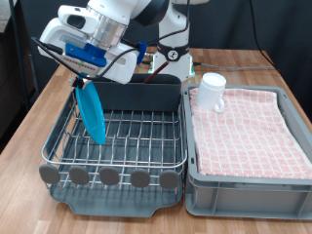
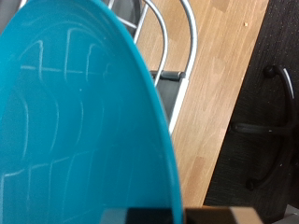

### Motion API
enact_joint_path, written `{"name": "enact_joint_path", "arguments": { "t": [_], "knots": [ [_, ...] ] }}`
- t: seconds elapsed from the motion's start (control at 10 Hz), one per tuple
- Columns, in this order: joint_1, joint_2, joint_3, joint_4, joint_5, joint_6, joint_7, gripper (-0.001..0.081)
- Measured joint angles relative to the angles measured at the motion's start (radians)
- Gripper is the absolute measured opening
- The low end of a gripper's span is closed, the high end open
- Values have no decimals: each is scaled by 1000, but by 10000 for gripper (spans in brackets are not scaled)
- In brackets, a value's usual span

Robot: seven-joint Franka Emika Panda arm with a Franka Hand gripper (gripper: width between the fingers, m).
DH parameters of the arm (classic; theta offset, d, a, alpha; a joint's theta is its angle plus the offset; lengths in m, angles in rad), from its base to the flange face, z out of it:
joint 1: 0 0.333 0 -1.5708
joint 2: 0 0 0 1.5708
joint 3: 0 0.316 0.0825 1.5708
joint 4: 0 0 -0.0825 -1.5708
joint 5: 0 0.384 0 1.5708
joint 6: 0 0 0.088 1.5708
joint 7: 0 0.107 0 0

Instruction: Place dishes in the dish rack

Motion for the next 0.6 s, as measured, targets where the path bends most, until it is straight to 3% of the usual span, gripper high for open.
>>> {"name": "enact_joint_path", "arguments": {
  "t": [0.6],
  "knots": [
    [15,21,29,6,-7,-9,28,25]
  ]
}}
